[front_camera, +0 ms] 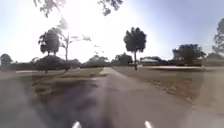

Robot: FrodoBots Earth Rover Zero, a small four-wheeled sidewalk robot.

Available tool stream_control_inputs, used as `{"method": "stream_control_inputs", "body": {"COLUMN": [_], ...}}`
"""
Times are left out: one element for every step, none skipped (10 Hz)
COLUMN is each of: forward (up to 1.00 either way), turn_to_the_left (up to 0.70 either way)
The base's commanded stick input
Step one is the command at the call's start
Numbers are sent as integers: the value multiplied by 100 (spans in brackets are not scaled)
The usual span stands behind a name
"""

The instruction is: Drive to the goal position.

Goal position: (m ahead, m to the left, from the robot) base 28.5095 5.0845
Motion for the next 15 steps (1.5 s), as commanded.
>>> {"method": "stream_control_inputs", "body": {"forward": [100,100,100,100,100,100,100,100,100,100,100,100,100,100,100], "turn_to_the_left": [2,3,2,2,2,2,3,3,3,2,12,40,40,40,40]}}
